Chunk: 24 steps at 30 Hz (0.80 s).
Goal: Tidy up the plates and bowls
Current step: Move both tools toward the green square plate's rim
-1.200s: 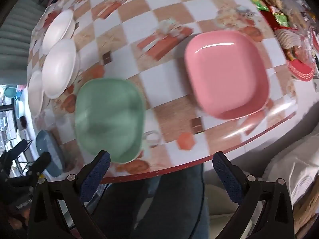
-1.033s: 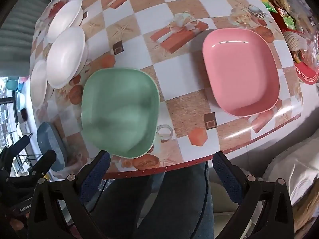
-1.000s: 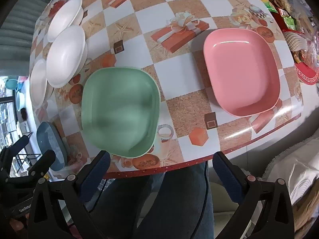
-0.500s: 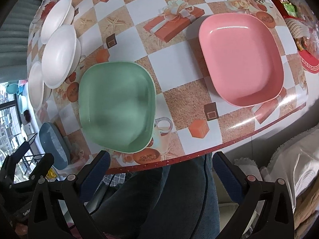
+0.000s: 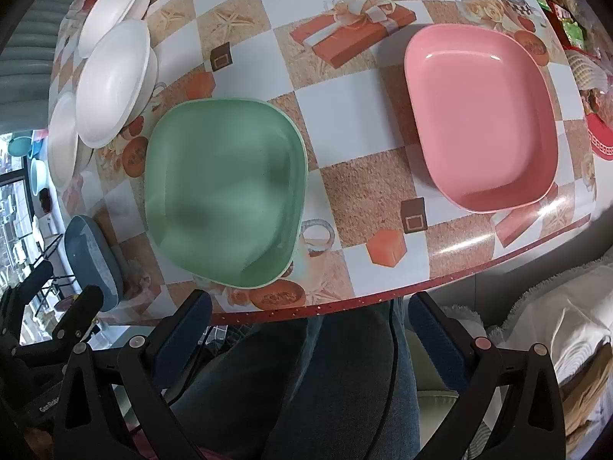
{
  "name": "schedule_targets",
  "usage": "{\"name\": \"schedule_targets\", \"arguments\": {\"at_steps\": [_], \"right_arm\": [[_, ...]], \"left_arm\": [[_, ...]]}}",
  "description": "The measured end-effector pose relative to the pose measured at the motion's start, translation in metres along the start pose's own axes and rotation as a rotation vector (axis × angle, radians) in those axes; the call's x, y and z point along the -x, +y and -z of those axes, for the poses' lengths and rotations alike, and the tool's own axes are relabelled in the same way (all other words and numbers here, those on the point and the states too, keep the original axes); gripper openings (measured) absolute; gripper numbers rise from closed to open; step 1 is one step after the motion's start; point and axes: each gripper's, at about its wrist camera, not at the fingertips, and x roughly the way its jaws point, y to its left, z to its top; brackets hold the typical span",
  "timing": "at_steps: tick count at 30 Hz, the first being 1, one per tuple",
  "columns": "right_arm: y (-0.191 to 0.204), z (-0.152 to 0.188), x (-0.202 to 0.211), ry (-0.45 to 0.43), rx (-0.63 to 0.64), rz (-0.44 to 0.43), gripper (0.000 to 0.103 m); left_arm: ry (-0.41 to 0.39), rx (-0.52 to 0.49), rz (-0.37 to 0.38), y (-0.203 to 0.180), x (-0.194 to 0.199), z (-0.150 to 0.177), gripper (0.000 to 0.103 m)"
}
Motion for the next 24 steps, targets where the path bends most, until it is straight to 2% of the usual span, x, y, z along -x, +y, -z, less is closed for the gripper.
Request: {"name": "schedule_targets", "arguments": {"at_steps": [10, 19, 24], "right_arm": [[-0.006, 0.004, -0.004, -0.003, -0.011, -0.023, 0.103], [-0.005, -0.001, -0.007, 0.019, -0.022, -0.008, 0.103], [-0.005, -0.002, -0.01, 0.028, -0.017, 0.0, 0.103]], "left_arm": [[0.031, -0.009, 0.009, -0.007, -0.01, -0.004, 0.103], [0.066, -0.016, 0.032, -0.011, -0.016, -0.006, 0.103], [0.066, -0.01, 0.018, -0.011, -0.023, -0.008, 0.103]]}}
